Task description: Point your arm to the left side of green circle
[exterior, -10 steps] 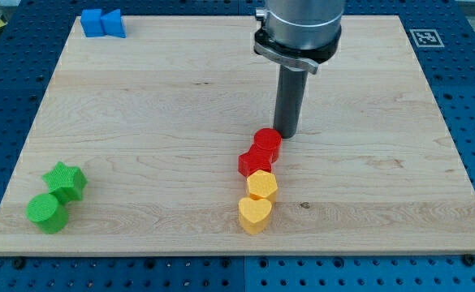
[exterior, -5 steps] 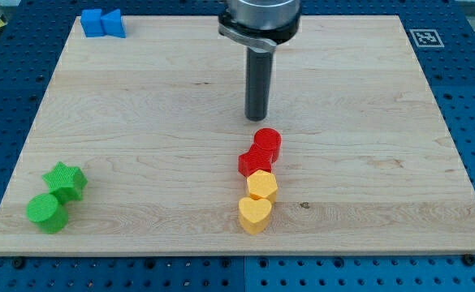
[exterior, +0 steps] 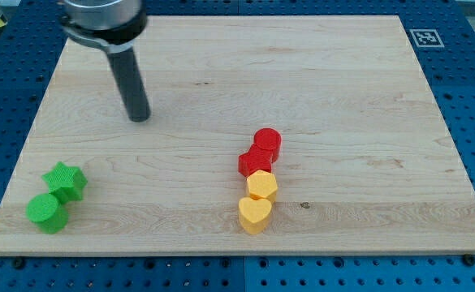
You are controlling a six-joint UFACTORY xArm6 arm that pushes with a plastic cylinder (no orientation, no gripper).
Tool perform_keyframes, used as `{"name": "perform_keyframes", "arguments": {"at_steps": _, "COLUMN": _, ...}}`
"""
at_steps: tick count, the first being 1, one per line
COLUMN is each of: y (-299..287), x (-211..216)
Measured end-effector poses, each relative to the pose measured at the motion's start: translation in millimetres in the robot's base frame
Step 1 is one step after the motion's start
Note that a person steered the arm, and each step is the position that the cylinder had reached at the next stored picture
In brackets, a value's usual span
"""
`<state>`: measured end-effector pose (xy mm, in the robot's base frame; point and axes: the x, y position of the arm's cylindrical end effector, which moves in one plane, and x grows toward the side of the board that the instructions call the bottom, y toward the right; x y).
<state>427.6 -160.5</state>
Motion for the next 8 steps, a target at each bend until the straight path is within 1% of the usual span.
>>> {"name": "perform_keyframes", "arguments": {"at_steps": 3, "y": -12.7, "x": 1.4}}
{"name": "perform_keyframes", "arguments": {"at_steps": 5, "y": -23.9, "x": 26.9}}
{"name": "perform_keyframes", "arguments": {"at_steps": 6, "y": -51.8, "x": 27.7}}
{"name": "perform_keyframes", "arguments": {"at_steps": 7, "y": -71.9, "x": 43.1}}
{"name": "perform_keyframes", "arguments": {"at_steps": 8, "y": -86.8, "x": 76.9}}
